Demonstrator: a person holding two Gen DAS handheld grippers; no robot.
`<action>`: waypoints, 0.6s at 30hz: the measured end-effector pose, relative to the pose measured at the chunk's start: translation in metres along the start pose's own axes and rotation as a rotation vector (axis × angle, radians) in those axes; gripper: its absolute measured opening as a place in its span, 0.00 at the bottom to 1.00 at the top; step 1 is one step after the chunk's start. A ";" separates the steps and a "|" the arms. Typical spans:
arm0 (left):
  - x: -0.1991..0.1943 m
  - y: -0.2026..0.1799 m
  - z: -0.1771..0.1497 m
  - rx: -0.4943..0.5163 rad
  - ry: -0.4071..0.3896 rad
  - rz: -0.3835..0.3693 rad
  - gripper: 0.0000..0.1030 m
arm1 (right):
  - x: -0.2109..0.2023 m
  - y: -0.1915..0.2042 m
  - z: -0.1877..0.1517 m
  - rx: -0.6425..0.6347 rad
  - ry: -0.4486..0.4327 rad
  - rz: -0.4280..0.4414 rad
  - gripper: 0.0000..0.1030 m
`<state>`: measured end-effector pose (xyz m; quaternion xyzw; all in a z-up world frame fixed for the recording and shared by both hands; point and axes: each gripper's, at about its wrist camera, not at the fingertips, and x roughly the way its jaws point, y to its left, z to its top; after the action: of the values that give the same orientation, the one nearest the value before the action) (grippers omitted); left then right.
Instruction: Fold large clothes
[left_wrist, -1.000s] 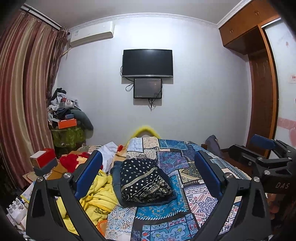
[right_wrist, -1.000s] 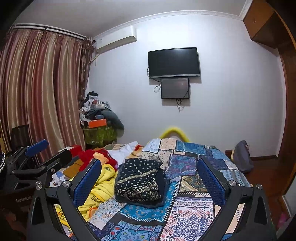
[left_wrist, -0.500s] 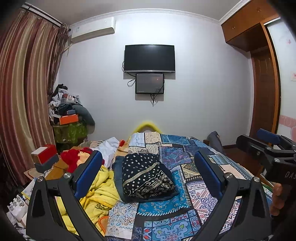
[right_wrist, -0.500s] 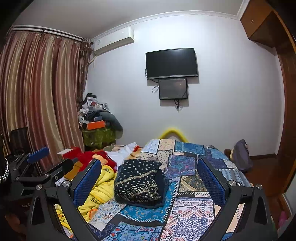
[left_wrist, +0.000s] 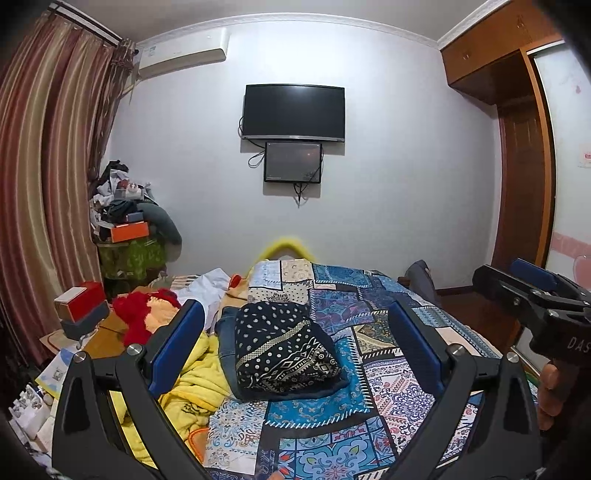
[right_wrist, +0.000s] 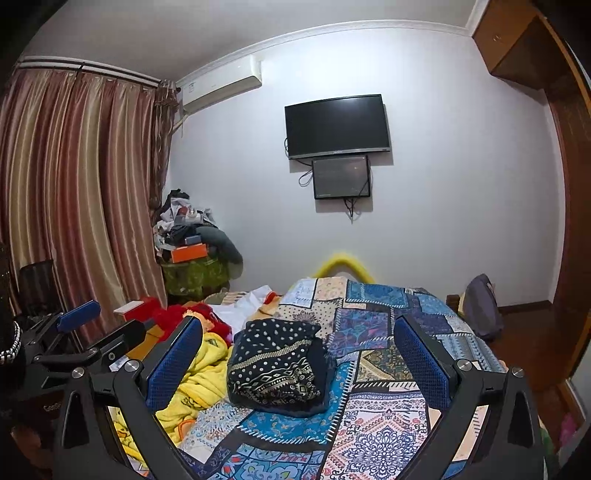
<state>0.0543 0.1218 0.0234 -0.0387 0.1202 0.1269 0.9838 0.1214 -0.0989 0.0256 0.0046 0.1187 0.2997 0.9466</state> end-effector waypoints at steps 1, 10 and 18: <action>0.000 0.000 0.000 0.001 -0.001 -0.003 0.97 | 0.000 0.000 0.001 0.004 0.000 0.000 1.00; -0.002 -0.004 0.000 -0.001 -0.003 -0.031 0.98 | -0.001 0.003 -0.001 0.003 -0.004 -0.010 1.00; -0.002 -0.007 0.001 0.001 -0.004 -0.041 0.98 | 0.000 0.003 -0.002 -0.002 -0.005 -0.014 1.00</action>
<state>0.0549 0.1153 0.0255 -0.0404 0.1175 0.1069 0.9865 0.1191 -0.0963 0.0237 0.0037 0.1162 0.2933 0.9489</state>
